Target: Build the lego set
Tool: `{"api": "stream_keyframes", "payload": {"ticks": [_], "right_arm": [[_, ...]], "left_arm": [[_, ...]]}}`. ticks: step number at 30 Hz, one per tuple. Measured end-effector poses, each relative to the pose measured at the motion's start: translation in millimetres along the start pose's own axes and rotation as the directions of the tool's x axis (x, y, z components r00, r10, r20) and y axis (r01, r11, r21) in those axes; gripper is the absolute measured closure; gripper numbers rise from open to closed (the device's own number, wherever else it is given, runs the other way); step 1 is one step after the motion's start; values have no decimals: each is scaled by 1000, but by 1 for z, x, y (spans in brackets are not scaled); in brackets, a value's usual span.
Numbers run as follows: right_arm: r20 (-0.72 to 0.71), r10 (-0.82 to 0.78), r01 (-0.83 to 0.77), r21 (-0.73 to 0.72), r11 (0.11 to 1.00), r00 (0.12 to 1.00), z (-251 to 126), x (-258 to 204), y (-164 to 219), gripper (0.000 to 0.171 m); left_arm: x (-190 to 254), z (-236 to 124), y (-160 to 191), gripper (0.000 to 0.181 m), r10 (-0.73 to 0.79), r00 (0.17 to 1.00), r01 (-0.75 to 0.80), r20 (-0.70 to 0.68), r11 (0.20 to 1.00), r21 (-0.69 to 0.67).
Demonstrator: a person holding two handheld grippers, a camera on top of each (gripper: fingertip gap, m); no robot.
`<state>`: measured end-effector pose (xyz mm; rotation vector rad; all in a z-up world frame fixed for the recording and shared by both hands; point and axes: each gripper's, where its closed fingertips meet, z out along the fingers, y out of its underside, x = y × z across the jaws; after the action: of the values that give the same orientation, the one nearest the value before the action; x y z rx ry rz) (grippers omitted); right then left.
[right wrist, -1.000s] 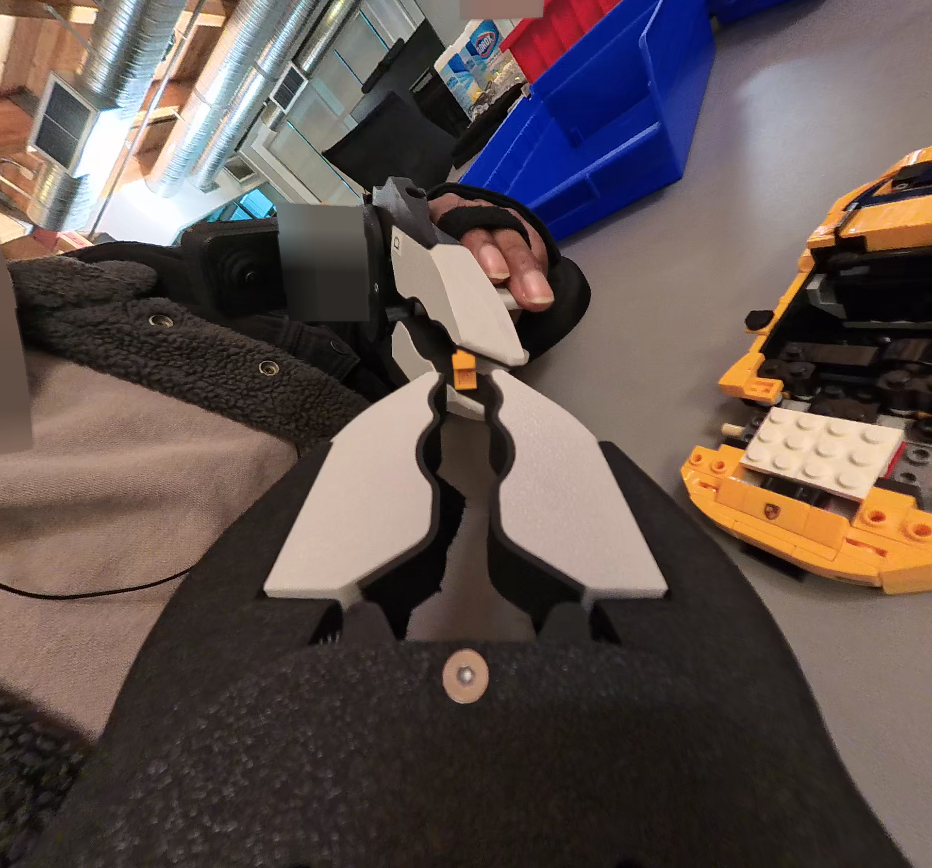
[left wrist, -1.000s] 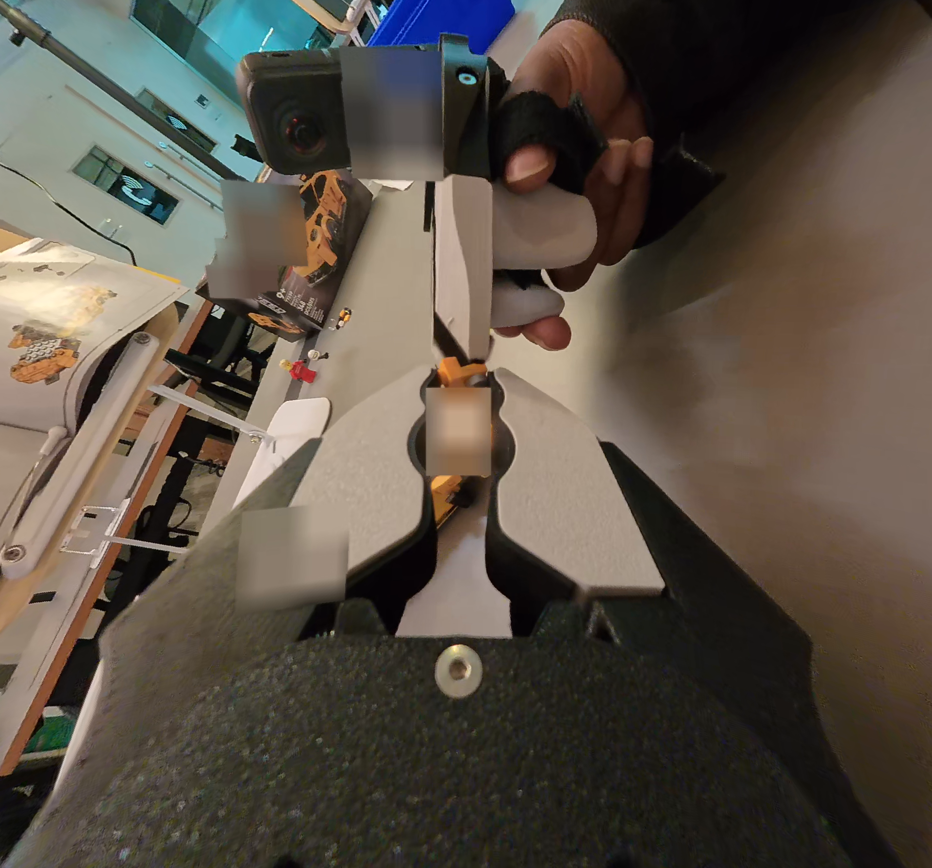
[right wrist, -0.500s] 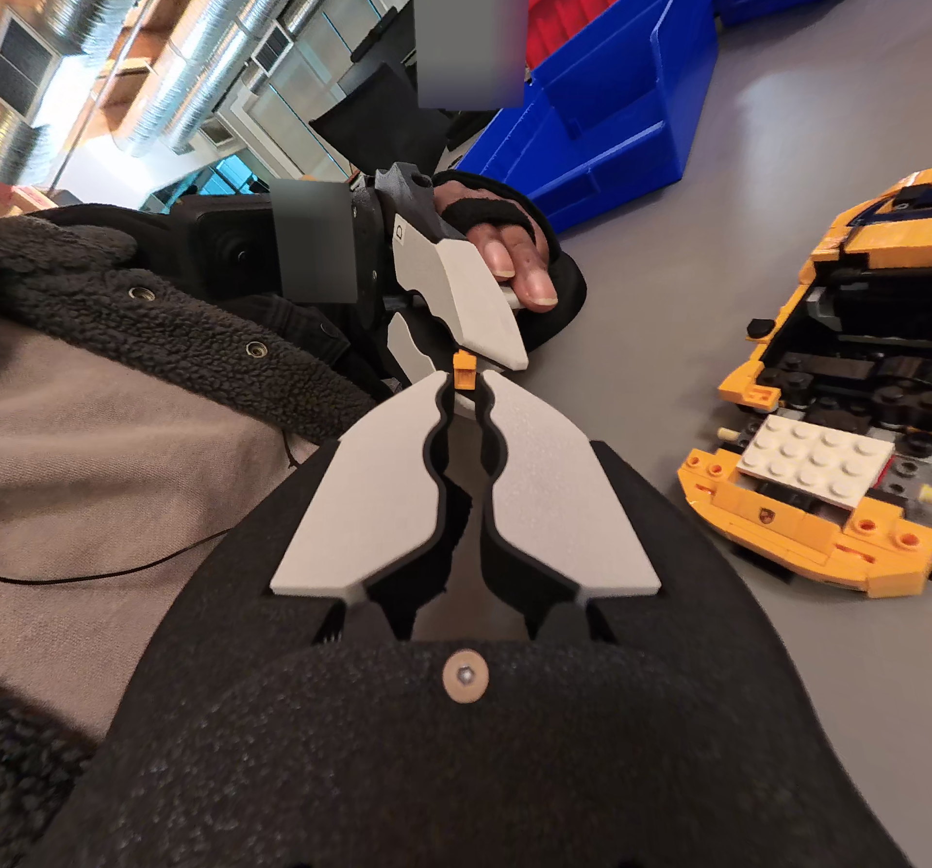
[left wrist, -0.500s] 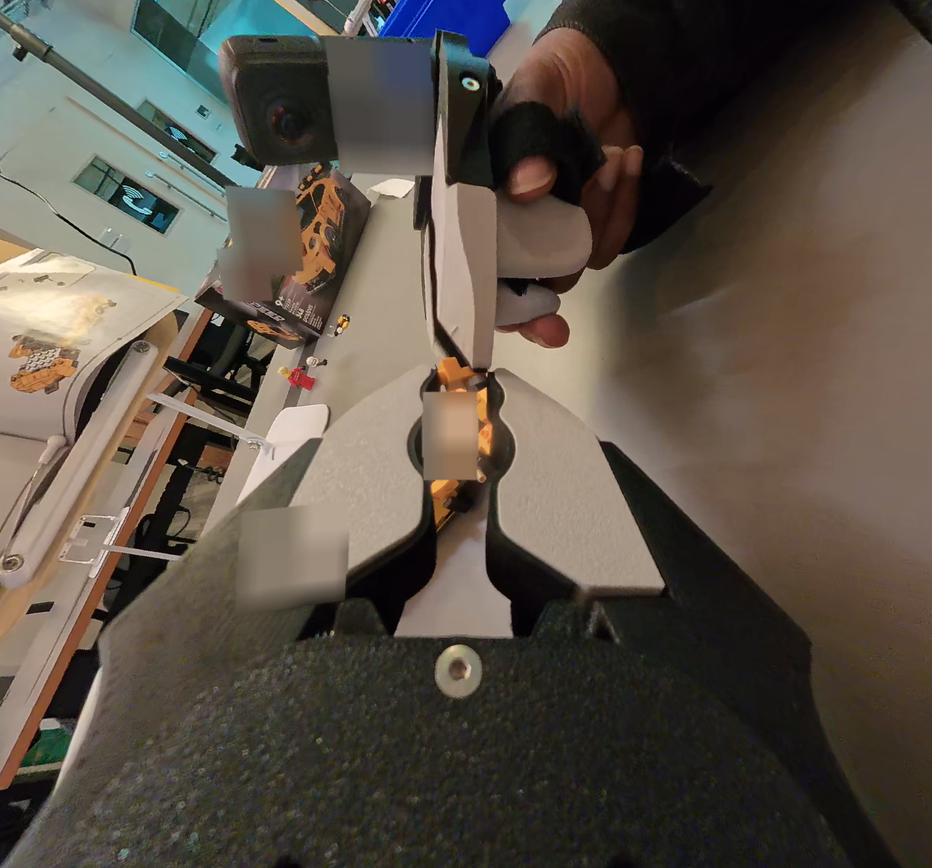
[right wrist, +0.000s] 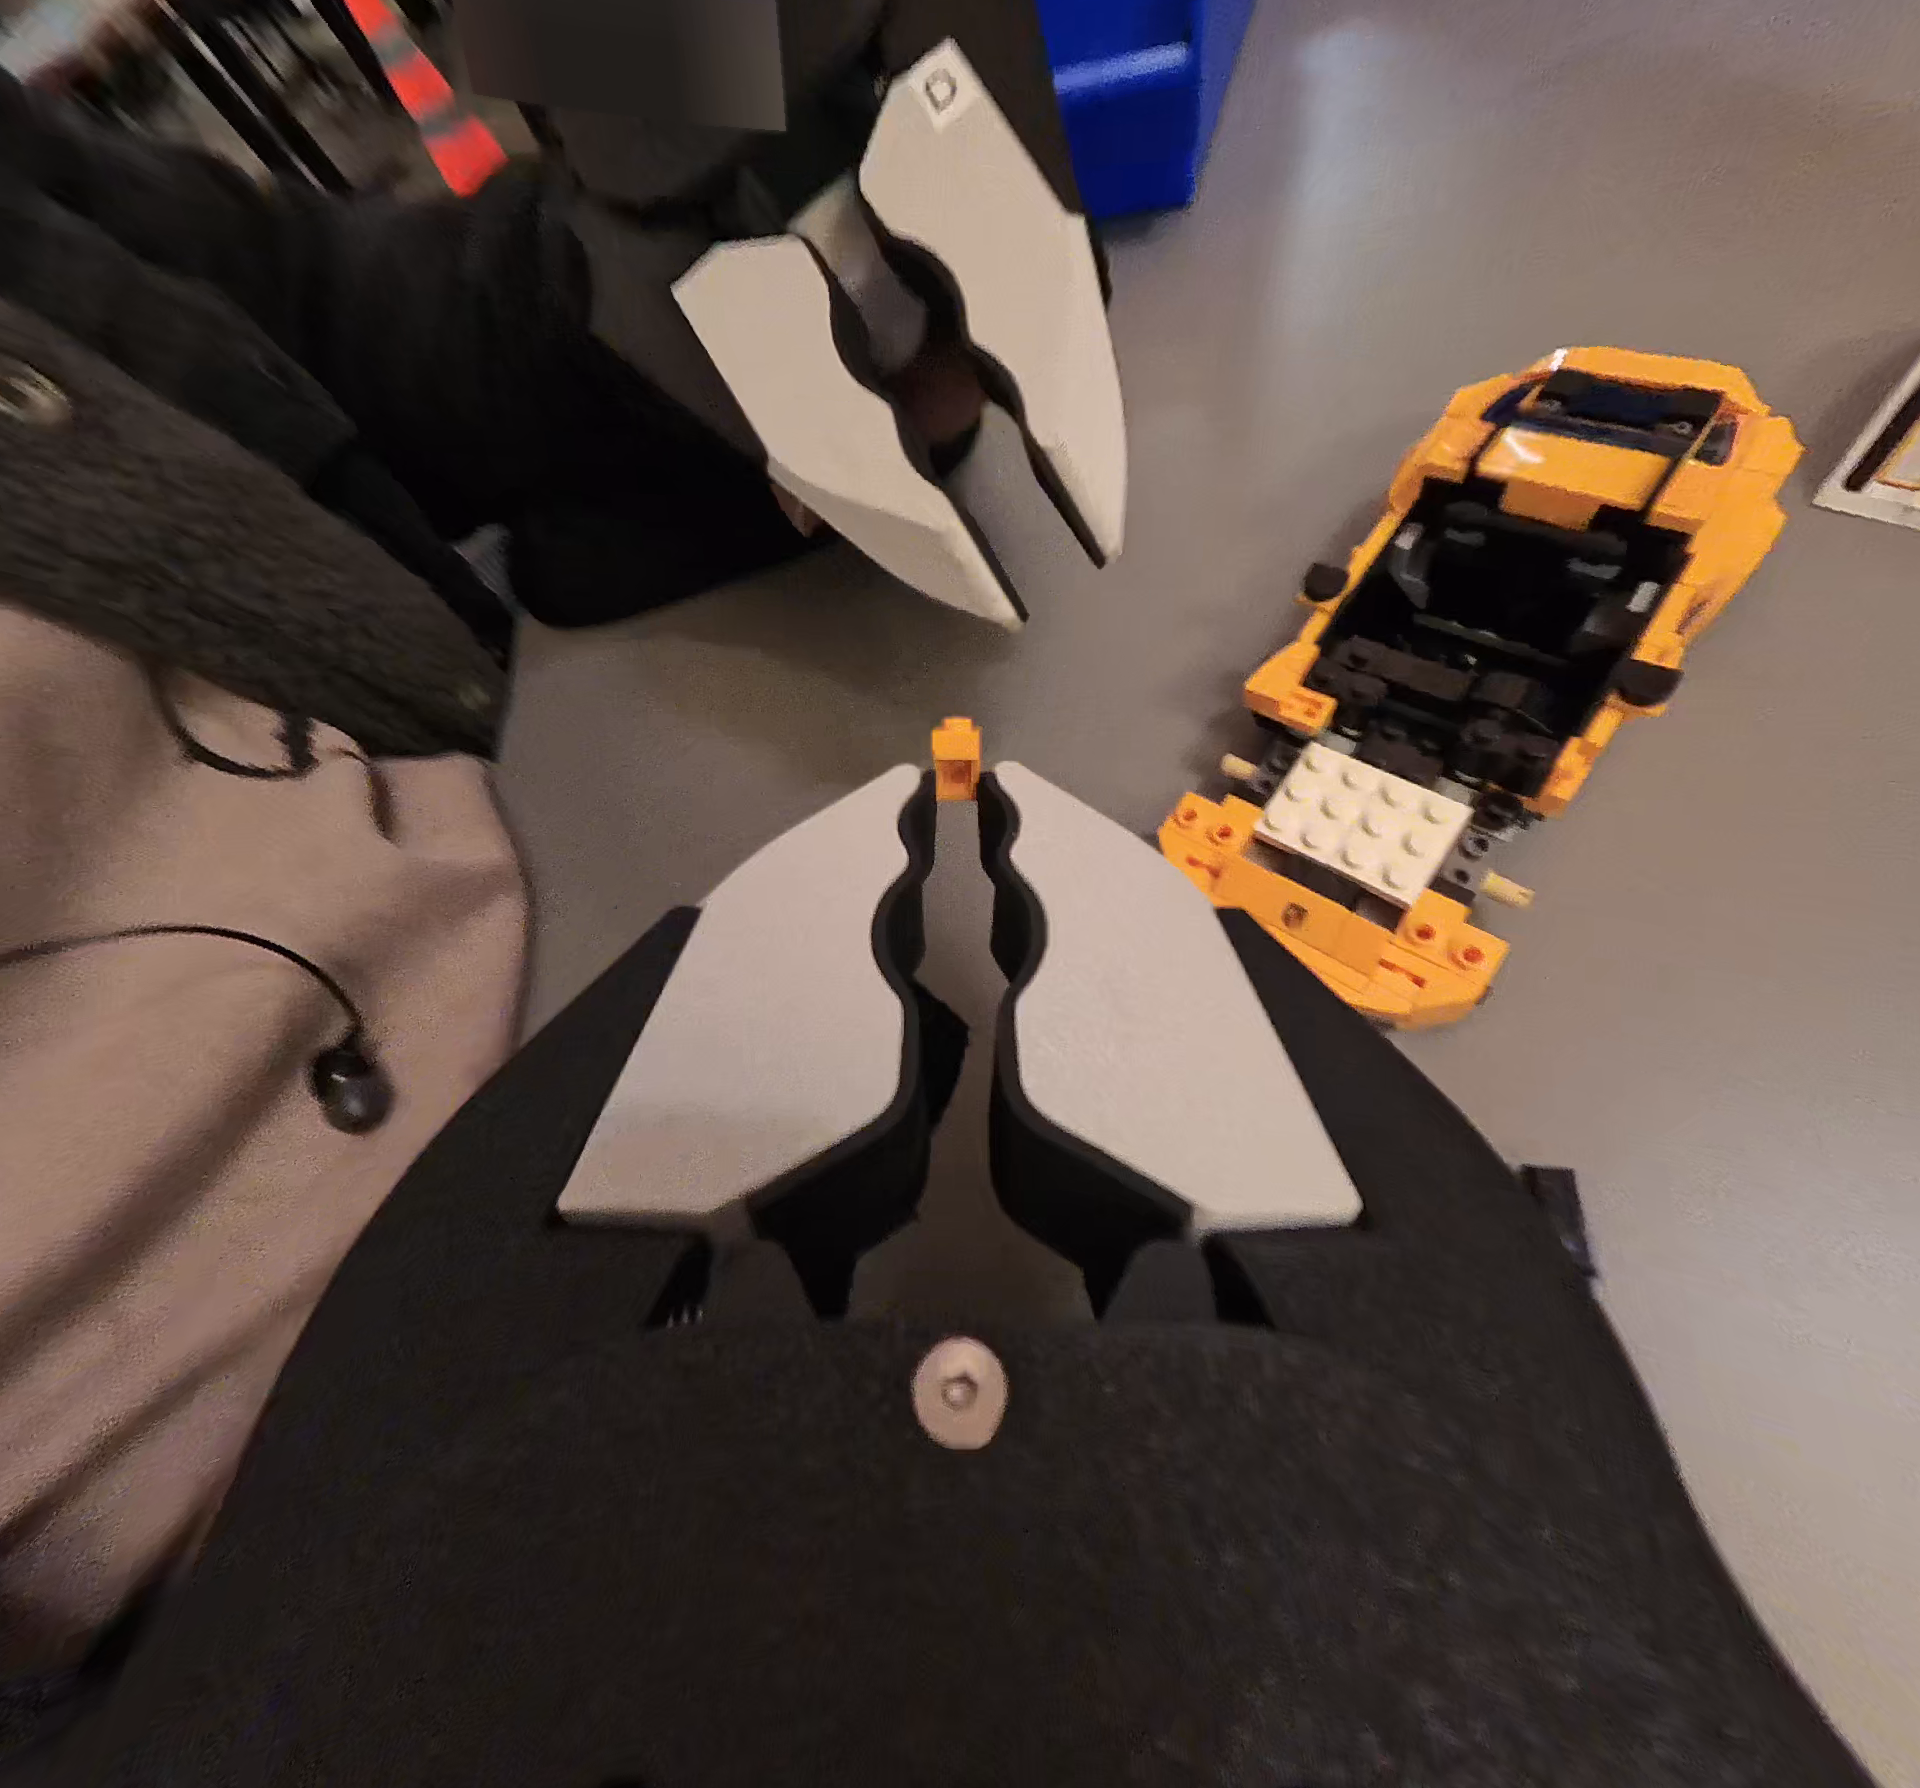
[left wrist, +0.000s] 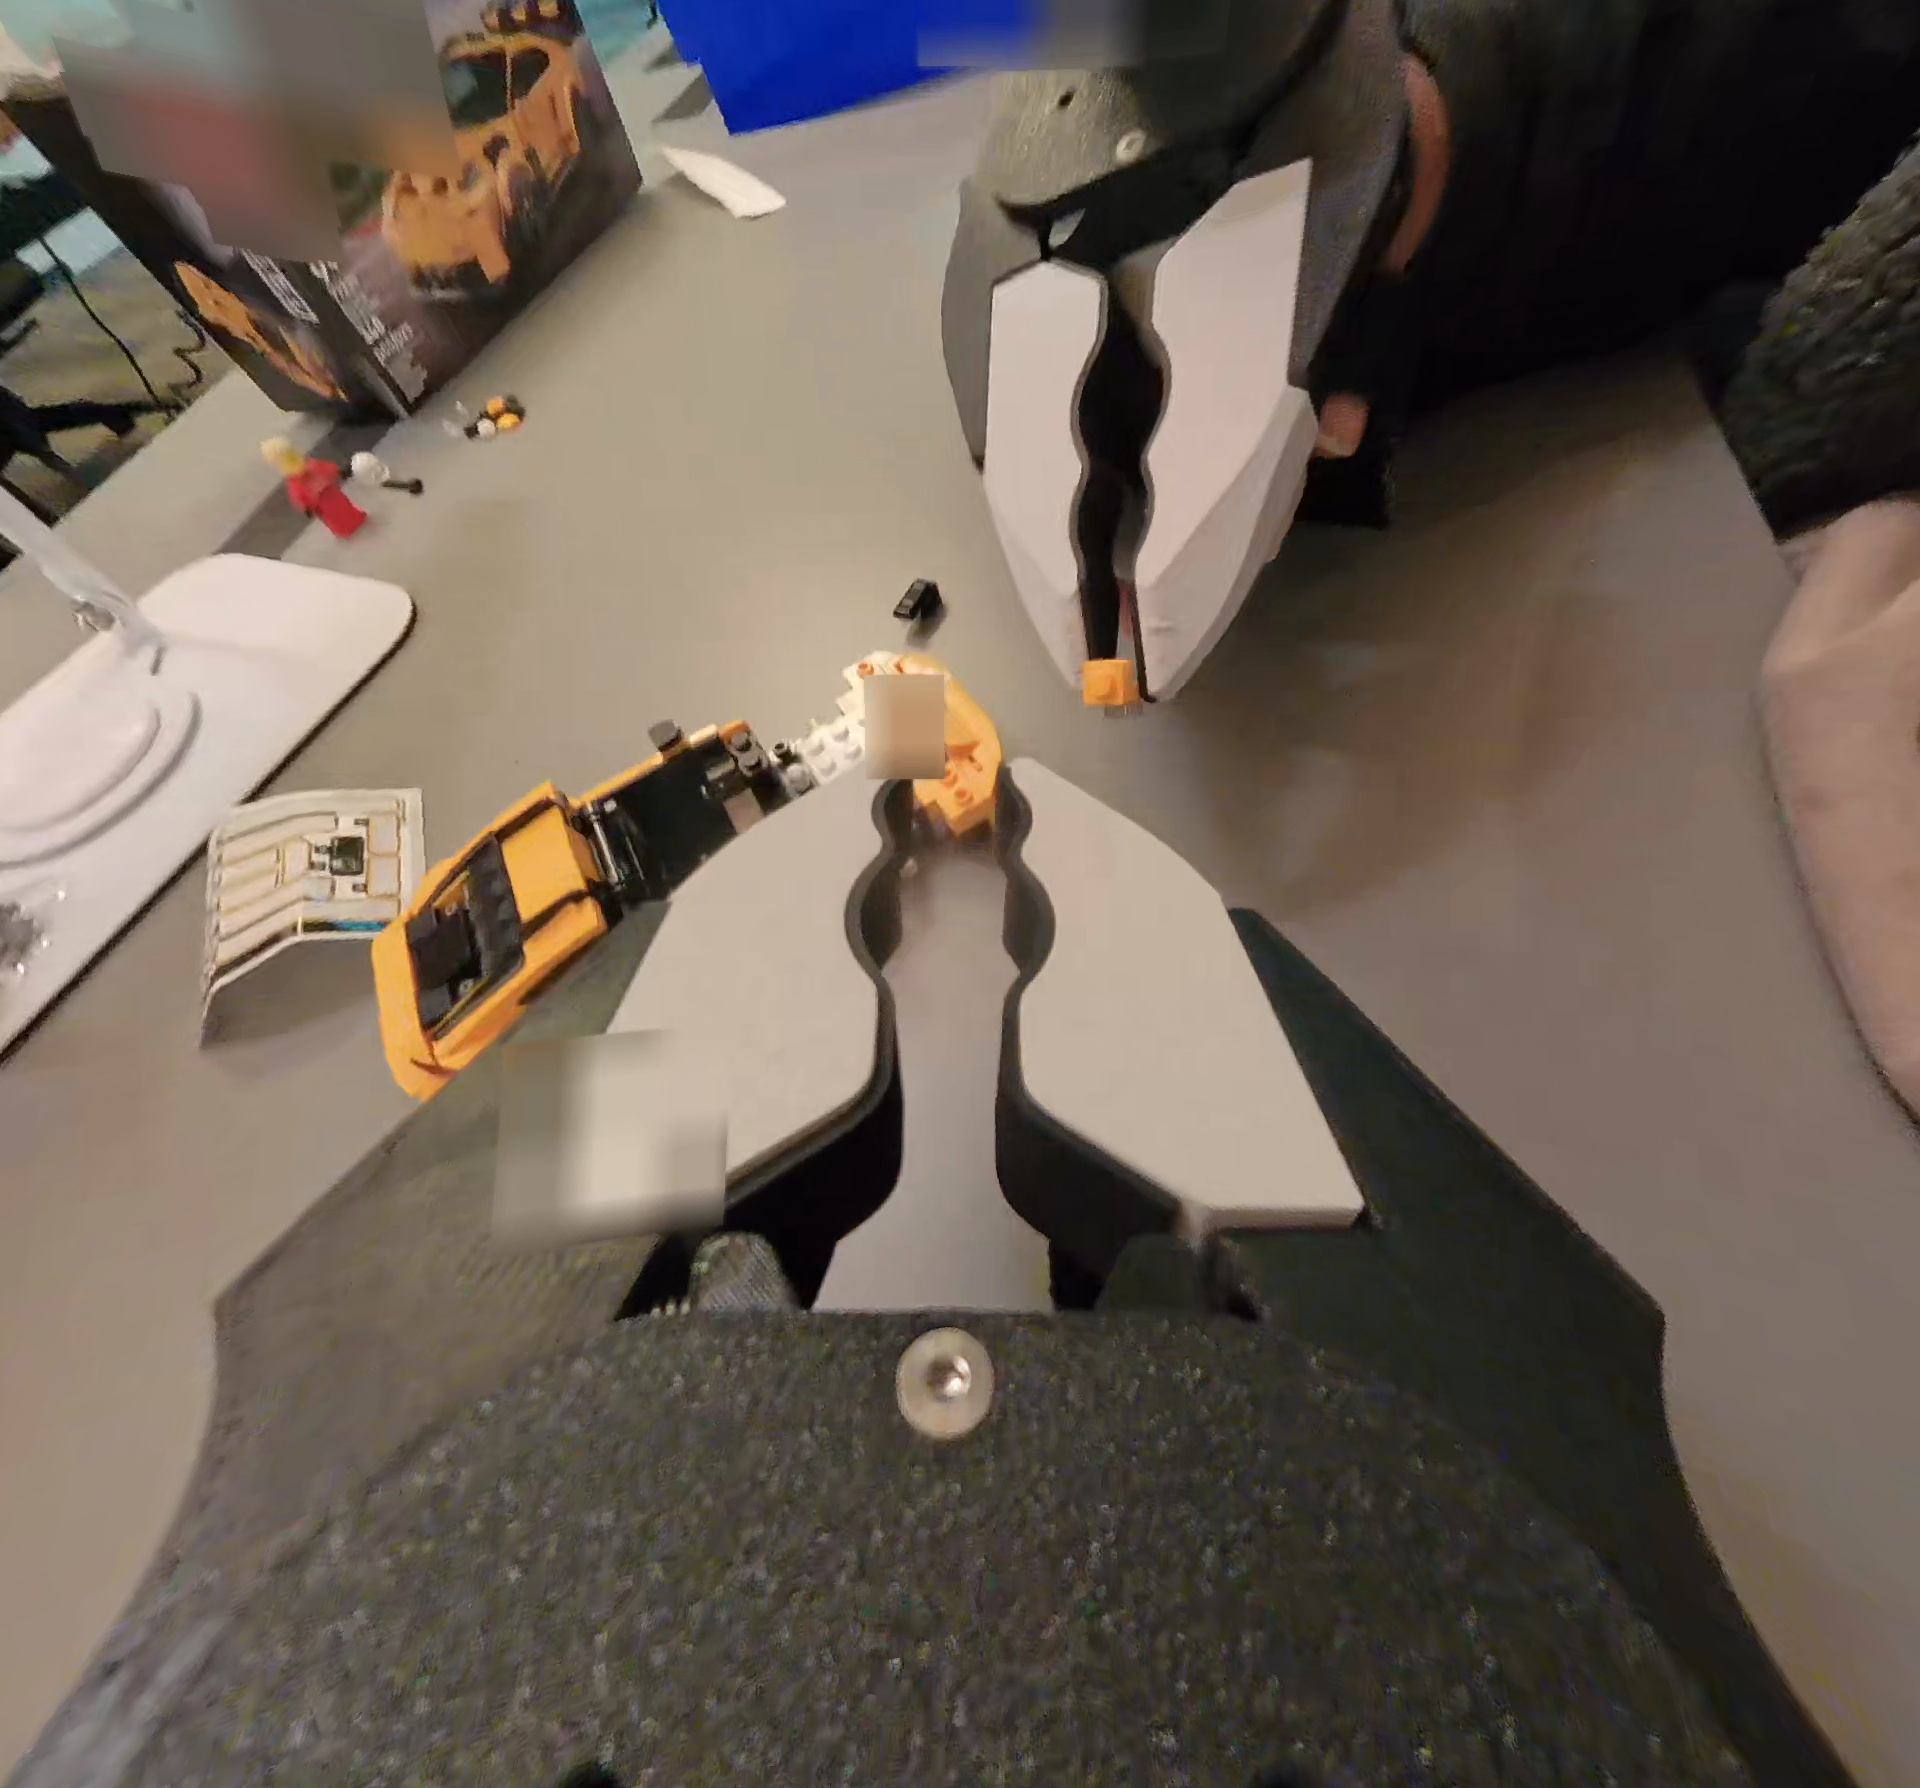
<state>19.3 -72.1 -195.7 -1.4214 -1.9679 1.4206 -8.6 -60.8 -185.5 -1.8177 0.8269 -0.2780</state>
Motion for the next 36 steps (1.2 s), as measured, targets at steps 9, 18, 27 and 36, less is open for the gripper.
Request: {"api": "stream_keyframes", "payload": {"ticks": [9, 18, 27, 36], "right_arm": [[-113, -220, 187, -248, 951, 969, 7, 10, 31, 164], [-129, -248, 200, -300, 933, 960, 8, 15, 39, 164], [-131, -261, 206, -333, 920, 956, 9, 17, 44, 164], [-121, -269, 212, -351, 912, 956, 12, 16, 48, 164]], "left_arm": [[8, 9, 19, 167, 12, 999, -16, -42, 995, -103], [12, 12, 28, 166, 14, 998, -24, -66, 987, -159], [14, 14, 39, 165, -1, 996, -18, -85, 975, -221], [30, 12, 50, 162, 9, 983, -63, -183, 955, -291]]}}
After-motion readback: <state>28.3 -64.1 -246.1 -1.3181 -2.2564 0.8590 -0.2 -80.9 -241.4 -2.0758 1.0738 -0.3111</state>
